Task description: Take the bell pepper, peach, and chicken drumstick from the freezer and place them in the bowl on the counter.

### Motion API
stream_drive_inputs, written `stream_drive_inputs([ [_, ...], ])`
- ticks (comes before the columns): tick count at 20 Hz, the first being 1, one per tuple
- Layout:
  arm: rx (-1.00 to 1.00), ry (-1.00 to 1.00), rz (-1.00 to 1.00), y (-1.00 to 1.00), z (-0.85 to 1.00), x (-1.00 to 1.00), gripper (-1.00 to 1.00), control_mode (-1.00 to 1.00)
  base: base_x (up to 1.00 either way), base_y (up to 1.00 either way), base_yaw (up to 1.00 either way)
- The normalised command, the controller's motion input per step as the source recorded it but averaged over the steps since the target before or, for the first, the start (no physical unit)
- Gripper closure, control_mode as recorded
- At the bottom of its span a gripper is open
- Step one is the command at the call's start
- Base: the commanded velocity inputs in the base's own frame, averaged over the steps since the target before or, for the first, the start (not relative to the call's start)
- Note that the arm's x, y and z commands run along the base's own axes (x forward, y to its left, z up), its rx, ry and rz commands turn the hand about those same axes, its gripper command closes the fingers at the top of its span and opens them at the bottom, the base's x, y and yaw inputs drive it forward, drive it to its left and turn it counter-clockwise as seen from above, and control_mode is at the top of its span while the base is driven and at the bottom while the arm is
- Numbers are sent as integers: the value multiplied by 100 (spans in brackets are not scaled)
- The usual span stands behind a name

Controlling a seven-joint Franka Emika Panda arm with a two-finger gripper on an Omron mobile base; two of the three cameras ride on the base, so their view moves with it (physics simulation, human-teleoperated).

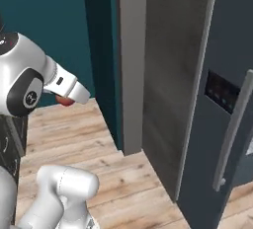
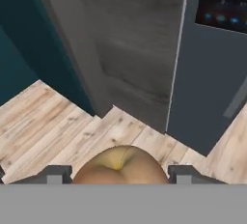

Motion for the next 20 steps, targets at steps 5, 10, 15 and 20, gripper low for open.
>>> stream_drive_inputs([
  [5,0,0,0,0,0,0,100,100,-14,27,74],
  [10,0,0,0,0,0,0,100,100,65,-3,59],
  [15,0,0,0,0,0,0,100,100,100,-49,21],
  [20,0,0,0,0,0,0,100,100,70,-44,27],
])
